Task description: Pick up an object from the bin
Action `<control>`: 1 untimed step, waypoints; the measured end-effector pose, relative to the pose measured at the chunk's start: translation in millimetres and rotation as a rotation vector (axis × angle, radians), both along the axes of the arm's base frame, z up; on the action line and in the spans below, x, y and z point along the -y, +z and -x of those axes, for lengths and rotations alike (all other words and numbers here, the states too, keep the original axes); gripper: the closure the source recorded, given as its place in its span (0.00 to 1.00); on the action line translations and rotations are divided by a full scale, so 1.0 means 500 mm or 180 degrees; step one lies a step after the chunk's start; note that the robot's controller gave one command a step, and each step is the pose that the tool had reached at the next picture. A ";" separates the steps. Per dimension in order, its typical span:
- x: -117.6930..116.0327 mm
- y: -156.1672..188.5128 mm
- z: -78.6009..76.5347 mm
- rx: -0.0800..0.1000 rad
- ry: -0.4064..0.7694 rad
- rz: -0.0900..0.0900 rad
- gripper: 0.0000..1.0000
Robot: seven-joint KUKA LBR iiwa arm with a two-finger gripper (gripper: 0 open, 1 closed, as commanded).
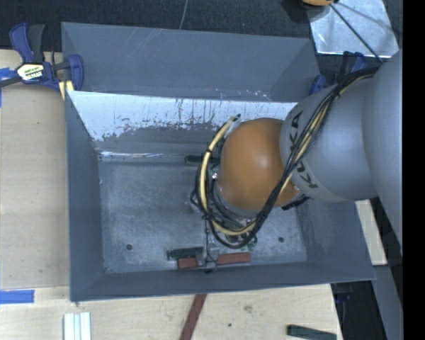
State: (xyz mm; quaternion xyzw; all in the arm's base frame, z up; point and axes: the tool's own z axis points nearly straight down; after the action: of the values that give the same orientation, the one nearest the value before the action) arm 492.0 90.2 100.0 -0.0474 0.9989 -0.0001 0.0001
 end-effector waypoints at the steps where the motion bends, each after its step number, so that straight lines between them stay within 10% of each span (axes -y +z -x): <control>1: -0.016 -0.053 0.004 -0.0002 -0.0211 0.0000 0.00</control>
Offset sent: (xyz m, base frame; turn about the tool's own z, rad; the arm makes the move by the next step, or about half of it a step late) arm -0.0090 0.0072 -0.0300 -0.0078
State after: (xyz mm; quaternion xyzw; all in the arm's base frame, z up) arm 490.2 98.3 73.4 -0.0142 0.9999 0.0000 -0.0003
